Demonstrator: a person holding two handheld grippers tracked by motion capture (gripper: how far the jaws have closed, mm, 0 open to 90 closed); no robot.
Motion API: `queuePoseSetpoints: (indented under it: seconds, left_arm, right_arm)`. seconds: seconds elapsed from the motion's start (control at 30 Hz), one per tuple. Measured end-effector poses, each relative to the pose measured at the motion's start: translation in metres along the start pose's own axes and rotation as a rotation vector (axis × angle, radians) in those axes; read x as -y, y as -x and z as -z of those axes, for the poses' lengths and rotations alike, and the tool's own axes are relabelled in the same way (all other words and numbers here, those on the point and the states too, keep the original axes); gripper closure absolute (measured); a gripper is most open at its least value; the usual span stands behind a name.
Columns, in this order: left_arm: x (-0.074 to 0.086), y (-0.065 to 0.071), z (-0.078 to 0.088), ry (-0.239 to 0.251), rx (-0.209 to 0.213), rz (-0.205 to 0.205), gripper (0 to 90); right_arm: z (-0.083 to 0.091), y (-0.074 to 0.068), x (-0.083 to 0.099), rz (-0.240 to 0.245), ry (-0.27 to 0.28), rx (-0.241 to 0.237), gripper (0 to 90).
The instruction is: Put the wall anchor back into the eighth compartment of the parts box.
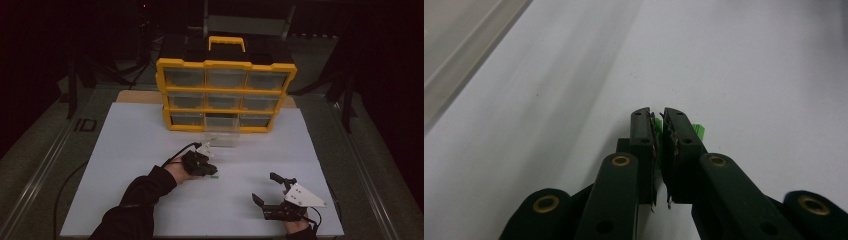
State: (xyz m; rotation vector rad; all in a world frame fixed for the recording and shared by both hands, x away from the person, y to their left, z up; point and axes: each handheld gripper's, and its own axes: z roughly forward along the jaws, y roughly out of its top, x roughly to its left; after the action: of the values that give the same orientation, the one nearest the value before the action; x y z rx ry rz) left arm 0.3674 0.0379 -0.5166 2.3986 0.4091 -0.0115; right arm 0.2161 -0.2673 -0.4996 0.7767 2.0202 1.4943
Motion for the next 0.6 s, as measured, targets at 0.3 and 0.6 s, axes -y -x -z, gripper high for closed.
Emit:
queuePoseSetpoints:
  seconds: [0.3,0.6]
  left_arm:
    - [-0.001,0.000,0.003,-0.004,0.002,-0.024,84.2]
    - [-0.011,-0.005,0.024,0.013,0.004,-0.037,84.2]
  right_arm:
    - [0.003,0.000,-0.004,-0.022,0.007,-0.004,8.2]
    - [0.003,-0.001,-0.004,-0.011,0.007,0.013,8.0]
